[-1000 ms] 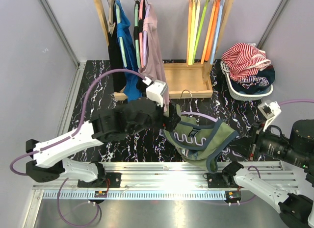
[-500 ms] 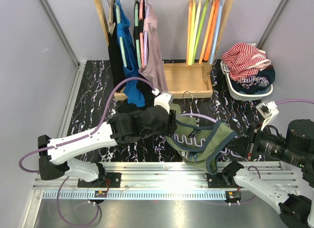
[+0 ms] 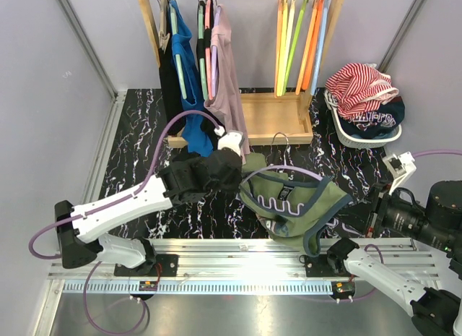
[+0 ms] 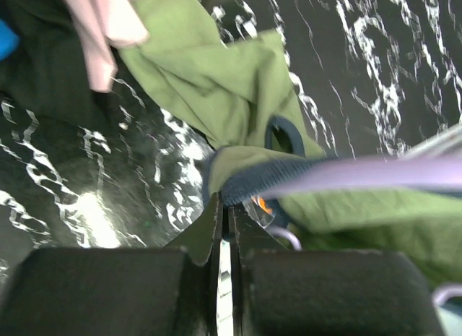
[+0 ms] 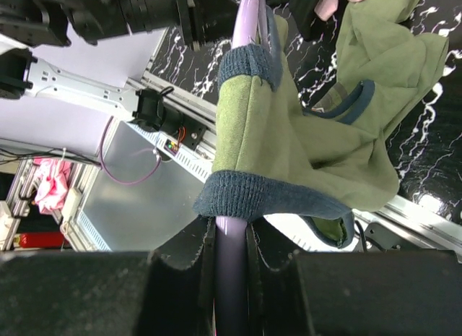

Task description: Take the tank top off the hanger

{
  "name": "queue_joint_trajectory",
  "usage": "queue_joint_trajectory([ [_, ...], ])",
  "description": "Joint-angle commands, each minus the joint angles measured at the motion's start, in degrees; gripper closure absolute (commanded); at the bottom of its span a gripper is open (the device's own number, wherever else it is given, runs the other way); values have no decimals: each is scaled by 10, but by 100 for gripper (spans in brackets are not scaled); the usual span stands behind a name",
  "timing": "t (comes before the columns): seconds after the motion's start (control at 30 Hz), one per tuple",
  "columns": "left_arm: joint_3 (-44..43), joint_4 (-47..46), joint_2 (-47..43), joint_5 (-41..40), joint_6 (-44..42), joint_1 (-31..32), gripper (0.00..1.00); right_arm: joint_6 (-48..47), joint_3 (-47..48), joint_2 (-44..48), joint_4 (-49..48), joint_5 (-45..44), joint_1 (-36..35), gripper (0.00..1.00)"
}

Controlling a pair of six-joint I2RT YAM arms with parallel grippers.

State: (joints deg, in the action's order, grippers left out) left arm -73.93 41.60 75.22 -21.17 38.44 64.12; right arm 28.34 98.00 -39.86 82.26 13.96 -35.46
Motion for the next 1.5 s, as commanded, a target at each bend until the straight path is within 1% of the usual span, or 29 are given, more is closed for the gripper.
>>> queue_joint_trajectory([
  [0.0,-21,3,-19,2,-30,-47,100,8,13,14,-49,-20,0,100],
  [0.07,-4,1,-12,19,-41,-58,100,9,18,20,-57,-31,0,100],
  [0.17,51,-19,-12,31,-40,-72,100,15,27,29,-63,-48,0,100],
  [0.27,114,-56,-27,65,-31,-75,100,26,38,44,-69,-96,0,100],
  [0.3,123,-65,-28,79,-29,-75,100,29,36,59,-87,-113,0,100],
  [0.33,129,-75,-27,116,-28,-75,100,30,26,65,-96,-116,0,100],
  [0.43,141,-87,-10,146,-26,-75,100,40,8,72,-112,-106,0,100],
  [0.47,144,-104,-9,168,-26,-74,100,41,4,72,-115,-104,-1,100],
  [0.53,158,-131,-18,198,-15,-71,100,53,-11,79,-126,-127,-1,100],
  [0.57,163,-163,-24,229,-12,-57,100,66,-18,85,-130,-136,0,100],
  [0.63,158,-187,-33,249,3,-34,100,81,-51,103,-148,-192,0,100],
  [0.67,144,-206,-34,274,8,-5,100,88,-64,110,-155,-203,0,100],
  [0.73,121,-211,-27,298,12,26,100,102,-103,125,-182,-210,0,100],
  [0.77,92,-200,-16,301,10,53,100,102,-113,127,-190,-206,0,100],
  [0.8,77,-187,-10,298,7,64,100,101,-120,123,-197,-198,0,100],
  [0.83,62,-158,-8,274,4,76,70,100,-124,120,-194,-193,0,100],
  [0.9,27,-124,-20,237,-1,95,36,90,-119,99,-175,-182,0,100],
  [0.93,16,-87,-27,186,-6,99,23,86,-108,91,-165,-179,0,100],
  [0.97,-1,-70,-40,164,-11,101,1,75,-103,83,-156,-173,-1,100],
  [1.0,-8,-54,-65,143,-26,102,1,68,-99,68,-138,-148,-1,100],
  [1.03,-13,-27,-79,103,-37,102,1,63,-95,59,-129,-134,-1,100],
  [1.1,-28,0,-107,75,-77,102,1,54,-93,32,-100,-75,0,100],
  [1.17,-42,32,-115,48,-107,102,1,43,-100,19,-98,-27,-1,100],
  [1.2,-43,39,-118,45,-133,102,1,41,-106,17,-106,40,0,100],
  [1.23,-41,44,-121,39,-143,102,1,37,-122,16,-117,83,0,100],
  [1.27,-32,41,-124,38,-155,102,1,39,-130,11,-139,127,0,100],
  [1.3,-25,36,-126,36,-171,102,1,42,-143,7,-148,196,0,100],
  [1.4,13,4,-145,42,-195,102,1,53,-155,3,-186,288,0,100],
  [1.47,41,-17,-163,53,-206,102,1,62,-160,7,-214,319,0,100],
])
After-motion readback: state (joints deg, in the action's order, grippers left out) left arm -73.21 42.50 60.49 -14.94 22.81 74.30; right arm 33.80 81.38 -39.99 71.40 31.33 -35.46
